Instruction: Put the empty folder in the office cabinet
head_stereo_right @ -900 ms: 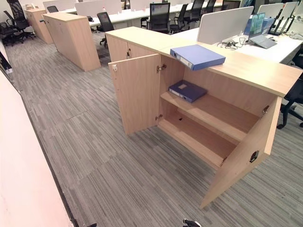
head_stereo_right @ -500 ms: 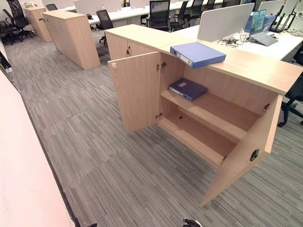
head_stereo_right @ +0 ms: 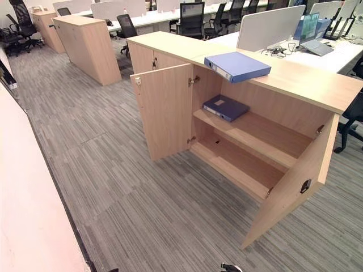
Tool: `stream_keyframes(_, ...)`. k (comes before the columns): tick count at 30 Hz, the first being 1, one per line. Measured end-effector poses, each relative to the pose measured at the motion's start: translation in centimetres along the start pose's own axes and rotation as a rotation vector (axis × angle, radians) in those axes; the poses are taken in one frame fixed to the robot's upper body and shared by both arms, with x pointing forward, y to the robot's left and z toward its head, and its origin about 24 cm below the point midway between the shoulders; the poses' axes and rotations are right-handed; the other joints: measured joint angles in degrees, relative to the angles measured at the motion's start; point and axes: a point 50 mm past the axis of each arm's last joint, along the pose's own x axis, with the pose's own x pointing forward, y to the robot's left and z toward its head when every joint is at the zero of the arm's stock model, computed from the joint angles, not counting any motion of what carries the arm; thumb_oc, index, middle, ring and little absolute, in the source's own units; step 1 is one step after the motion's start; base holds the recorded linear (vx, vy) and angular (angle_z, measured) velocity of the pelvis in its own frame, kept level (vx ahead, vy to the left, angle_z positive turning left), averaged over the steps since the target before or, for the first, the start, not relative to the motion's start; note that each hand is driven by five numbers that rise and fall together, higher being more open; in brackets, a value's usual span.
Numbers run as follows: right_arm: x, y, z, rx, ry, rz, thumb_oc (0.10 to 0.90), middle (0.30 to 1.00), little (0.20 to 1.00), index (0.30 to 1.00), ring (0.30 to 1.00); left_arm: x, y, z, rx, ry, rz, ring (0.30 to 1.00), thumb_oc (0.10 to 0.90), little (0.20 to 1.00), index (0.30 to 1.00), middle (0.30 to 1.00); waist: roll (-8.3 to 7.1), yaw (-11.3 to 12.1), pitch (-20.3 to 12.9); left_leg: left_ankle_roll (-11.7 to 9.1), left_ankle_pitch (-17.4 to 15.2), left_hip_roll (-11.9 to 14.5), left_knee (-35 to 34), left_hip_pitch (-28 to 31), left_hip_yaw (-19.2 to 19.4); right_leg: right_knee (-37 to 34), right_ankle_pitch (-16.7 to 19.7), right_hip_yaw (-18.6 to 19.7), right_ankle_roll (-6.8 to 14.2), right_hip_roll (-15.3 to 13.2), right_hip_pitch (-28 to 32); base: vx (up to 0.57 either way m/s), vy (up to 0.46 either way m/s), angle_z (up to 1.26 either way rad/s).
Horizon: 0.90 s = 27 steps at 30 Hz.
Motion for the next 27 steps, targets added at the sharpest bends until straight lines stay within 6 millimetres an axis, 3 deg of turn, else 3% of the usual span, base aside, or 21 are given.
stream_keyframes(12, 0.00, -0.06, -0.22, -0.004, 0.021, -0.002, 0.800, 0.900, 0.900, 0.900, 0.900, 0.03, -0.22, 0.19, 0.074, -0.005, -0.009, 0.900, 0.800, 0.900, 0.900, 0.900, 0.46, -0.01, -0.78, 0.02, -0.01, 0.05, -0.02, 0.75, -0.50, 0.00, -0.26, -0.68, -0.29, 0.01, 0.78, 0.02, -0.001, 0.02)
stream_keyframes(27, 0.00, 0.30, -0.29, -0.060, 0.032, 0.008, 0.800, 0.900, 0.900, 0.900, 0.900, 0.04, 0.02, -0.15, 0.103, 0.024, 0.010, 0.900, 0.800, 0.900, 0.900, 0.900, -0.30, 0.07, -2.02, 0.18, -0.25, 0.19, -0.03, 0.88, -2.58, 0.00, -0.97, -2.65, -0.72, 0.10, 1.91, 0.04, -0.039, 0.07)
